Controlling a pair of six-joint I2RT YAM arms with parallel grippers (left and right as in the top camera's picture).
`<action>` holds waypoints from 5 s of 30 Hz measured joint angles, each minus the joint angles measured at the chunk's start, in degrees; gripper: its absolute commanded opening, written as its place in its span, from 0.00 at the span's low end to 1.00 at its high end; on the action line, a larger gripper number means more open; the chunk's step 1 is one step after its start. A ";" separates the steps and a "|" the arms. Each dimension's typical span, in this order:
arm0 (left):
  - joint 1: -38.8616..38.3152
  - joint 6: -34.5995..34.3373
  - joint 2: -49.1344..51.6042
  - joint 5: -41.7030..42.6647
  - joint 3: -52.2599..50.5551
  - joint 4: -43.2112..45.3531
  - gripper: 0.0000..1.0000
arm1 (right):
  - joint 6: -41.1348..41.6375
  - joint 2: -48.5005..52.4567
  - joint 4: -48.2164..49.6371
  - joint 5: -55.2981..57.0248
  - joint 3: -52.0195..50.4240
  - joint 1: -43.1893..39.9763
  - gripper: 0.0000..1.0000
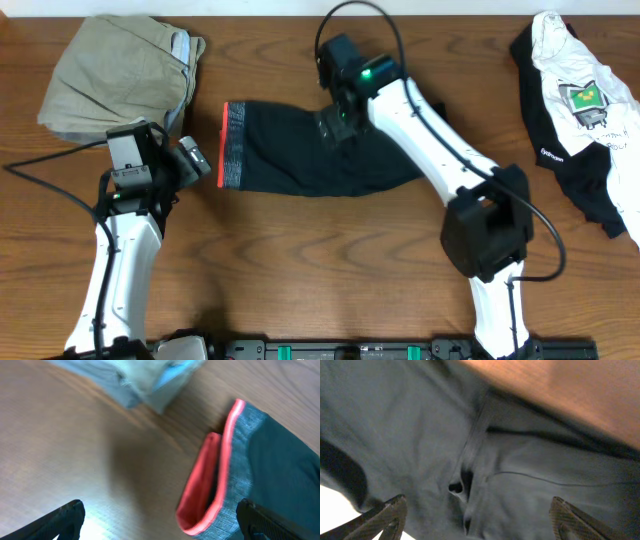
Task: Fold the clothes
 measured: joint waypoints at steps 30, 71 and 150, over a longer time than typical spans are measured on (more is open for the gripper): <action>-5.14 26.71 40.37 15.02 33.11 -22.01 0.98 | -0.90 -8.11 -11.30 1.27 5.79 -9.90 0.91; -11.47 18.99 41.11 8.13 30.47 -21.16 0.06 | -1.33 -8.11 -11.52 1.27 5.79 -9.92 0.63; -37.33 13.77 26.69 4.33 31.30 -7.02 0.06 | -10.71 17.16 0.17 -39.93 -2.60 -24.15 0.01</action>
